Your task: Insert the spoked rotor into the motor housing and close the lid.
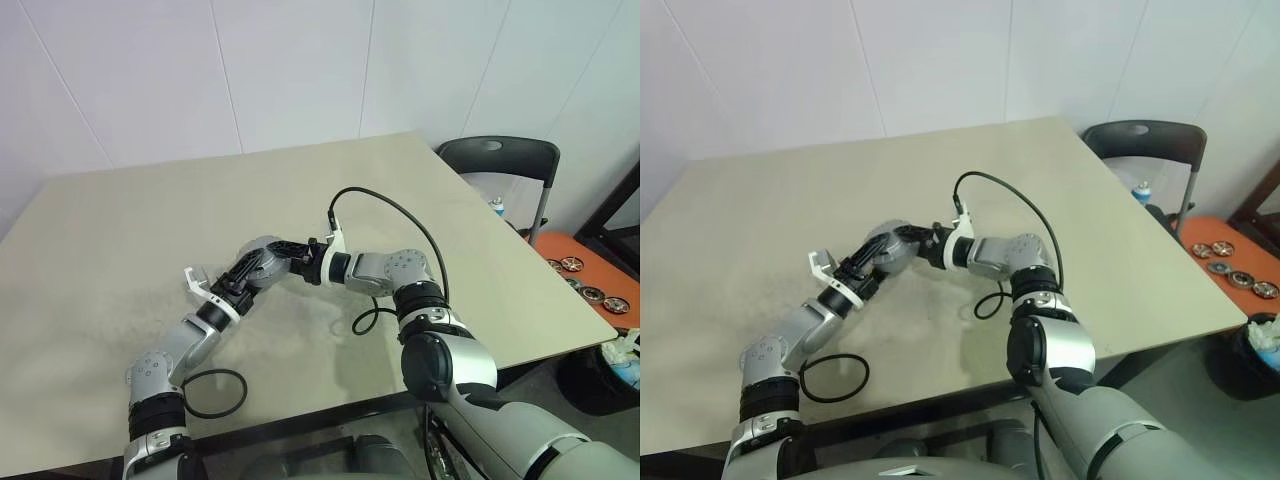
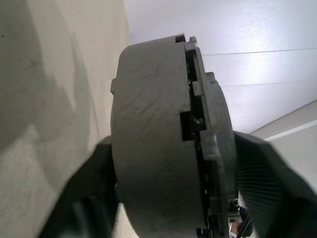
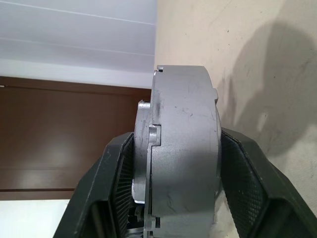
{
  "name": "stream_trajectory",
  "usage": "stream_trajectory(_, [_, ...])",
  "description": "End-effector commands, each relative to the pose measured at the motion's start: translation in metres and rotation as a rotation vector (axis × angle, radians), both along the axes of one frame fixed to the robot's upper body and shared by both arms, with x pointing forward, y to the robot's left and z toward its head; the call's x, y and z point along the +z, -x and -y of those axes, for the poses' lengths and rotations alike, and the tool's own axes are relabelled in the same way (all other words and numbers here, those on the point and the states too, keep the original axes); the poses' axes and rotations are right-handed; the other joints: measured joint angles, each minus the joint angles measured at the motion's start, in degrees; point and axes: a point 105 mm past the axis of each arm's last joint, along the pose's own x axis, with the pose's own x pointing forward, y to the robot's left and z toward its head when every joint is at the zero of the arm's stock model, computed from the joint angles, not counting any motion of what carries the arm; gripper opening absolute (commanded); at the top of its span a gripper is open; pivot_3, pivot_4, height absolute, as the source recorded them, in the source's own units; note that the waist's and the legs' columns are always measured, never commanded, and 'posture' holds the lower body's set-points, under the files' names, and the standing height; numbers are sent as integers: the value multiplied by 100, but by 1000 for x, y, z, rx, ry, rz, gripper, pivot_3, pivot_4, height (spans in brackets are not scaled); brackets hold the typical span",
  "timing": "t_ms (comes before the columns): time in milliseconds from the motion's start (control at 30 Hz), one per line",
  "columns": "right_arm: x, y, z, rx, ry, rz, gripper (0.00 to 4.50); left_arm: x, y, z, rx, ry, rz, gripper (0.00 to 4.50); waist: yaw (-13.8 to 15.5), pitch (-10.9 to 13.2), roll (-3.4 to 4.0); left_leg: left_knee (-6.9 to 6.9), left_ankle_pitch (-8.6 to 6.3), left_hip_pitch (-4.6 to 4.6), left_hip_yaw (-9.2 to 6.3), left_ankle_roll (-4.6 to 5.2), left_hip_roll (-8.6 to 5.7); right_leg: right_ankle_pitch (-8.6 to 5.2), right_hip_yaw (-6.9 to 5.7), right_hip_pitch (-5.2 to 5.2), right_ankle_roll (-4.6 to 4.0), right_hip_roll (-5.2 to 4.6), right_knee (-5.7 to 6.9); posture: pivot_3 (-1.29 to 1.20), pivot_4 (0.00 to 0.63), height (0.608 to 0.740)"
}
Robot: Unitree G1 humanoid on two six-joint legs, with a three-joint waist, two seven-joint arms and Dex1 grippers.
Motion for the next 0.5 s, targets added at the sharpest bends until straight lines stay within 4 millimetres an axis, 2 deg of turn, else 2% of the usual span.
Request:
stream_trajectory(33, [28, -7, -5, -2, -63, 73, 2234, 13, -6, -4, 10, -33, 57, 3252, 0, 0, 0, 0, 0, 0, 0, 0, 0, 0, 0, 0, 0, 0, 0, 0, 0, 740])
stream_trajectory(67, [28, -7, -5, -1, -63, 73, 2234, 14, -7, -6, 15, -36, 61, 3252, 0, 0, 0, 0, 0, 0, 0, 0, 0, 0, 0, 0, 0, 0, 1, 0, 0, 740])
stream_trajectory(200, [27, -7, -5, -2, -62, 71, 2234, 22, -12, -8, 28, -33, 93, 2525, 0, 0, -1, 1, 0, -1, 0, -1, 0, 0, 0, 0, 0, 0, 1, 0, 0, 740])
stream_trajectory(500, [28, -6, -6, -1, -66, 72, 2234, 46, -9, 6, -8, -25, 164, 2501, 0, 0, -2, 1, 0, -1, 0, 0, 0, 1, 0, 0, 0, -1, 0, 0, 0, 740])
